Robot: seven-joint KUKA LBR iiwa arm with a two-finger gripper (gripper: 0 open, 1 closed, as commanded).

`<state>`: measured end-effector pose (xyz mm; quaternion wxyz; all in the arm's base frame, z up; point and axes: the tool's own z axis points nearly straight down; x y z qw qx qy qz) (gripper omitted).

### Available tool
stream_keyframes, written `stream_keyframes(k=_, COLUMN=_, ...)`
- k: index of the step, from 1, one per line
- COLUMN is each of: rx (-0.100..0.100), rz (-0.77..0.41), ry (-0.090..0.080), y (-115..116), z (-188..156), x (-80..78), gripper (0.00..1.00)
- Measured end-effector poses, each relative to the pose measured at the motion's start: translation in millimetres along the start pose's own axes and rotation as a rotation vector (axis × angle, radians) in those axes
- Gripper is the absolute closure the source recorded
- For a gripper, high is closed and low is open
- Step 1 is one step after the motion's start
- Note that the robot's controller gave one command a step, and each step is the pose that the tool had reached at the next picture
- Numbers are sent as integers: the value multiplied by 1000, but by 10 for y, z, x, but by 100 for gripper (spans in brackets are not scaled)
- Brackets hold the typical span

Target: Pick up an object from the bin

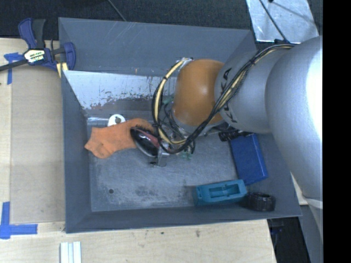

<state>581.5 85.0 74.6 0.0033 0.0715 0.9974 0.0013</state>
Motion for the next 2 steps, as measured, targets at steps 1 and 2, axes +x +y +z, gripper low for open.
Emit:
stream_keyframes(k=1, rx=0, rz=1, ry=0, y=0, z=0, x=0, gripper=100)
stream_keyframes(k=2, rx=3, rz=17, ry=8, y=-206, z=-2073, x=-177, gripper=100)
